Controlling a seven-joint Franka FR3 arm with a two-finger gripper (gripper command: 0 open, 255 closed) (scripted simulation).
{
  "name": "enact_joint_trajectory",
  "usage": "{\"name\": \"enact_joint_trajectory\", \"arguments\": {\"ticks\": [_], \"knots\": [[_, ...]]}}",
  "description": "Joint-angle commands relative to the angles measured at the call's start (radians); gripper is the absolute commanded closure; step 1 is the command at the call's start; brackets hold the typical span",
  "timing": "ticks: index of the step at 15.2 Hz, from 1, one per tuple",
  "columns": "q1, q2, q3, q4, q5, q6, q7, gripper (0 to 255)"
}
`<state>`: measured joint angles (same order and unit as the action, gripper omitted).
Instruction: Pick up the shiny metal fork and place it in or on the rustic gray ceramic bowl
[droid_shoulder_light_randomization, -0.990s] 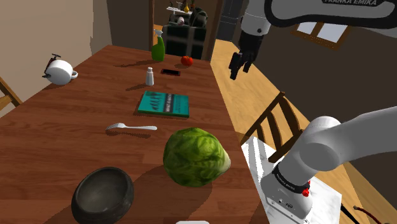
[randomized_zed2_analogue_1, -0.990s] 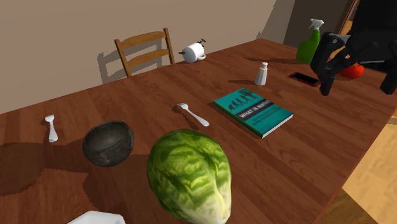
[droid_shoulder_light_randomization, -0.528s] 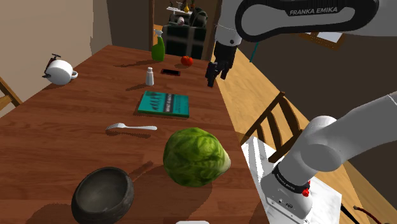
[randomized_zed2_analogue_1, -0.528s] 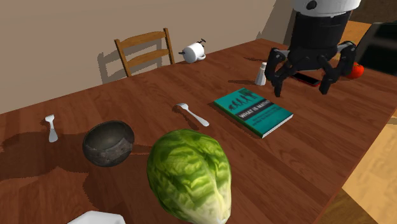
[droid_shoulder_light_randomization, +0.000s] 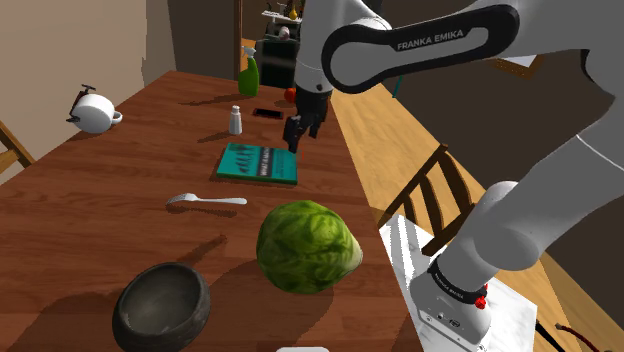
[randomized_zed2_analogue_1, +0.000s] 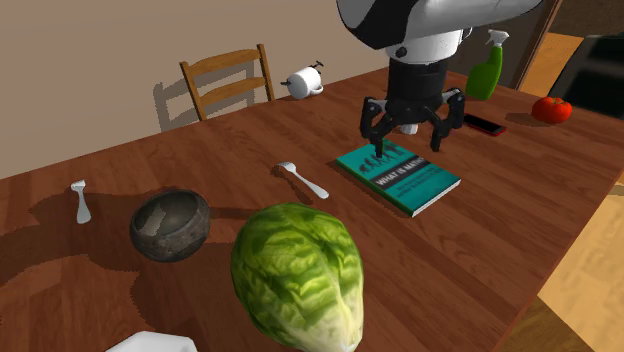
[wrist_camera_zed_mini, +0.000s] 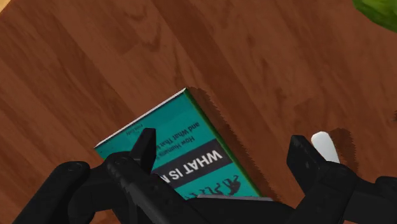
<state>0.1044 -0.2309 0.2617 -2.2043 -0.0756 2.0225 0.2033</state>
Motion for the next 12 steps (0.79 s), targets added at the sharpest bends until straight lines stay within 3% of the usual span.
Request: {"name": "enact_joint_trajectory", "arguments": {"ticks": [1,12], "knots": [[0.009,0.061,0.020,0.032,-0.013,0.032,0.015,0],[0.086,0.431,0.094,0.281,-0.155,0.148,0.113,0]]}}
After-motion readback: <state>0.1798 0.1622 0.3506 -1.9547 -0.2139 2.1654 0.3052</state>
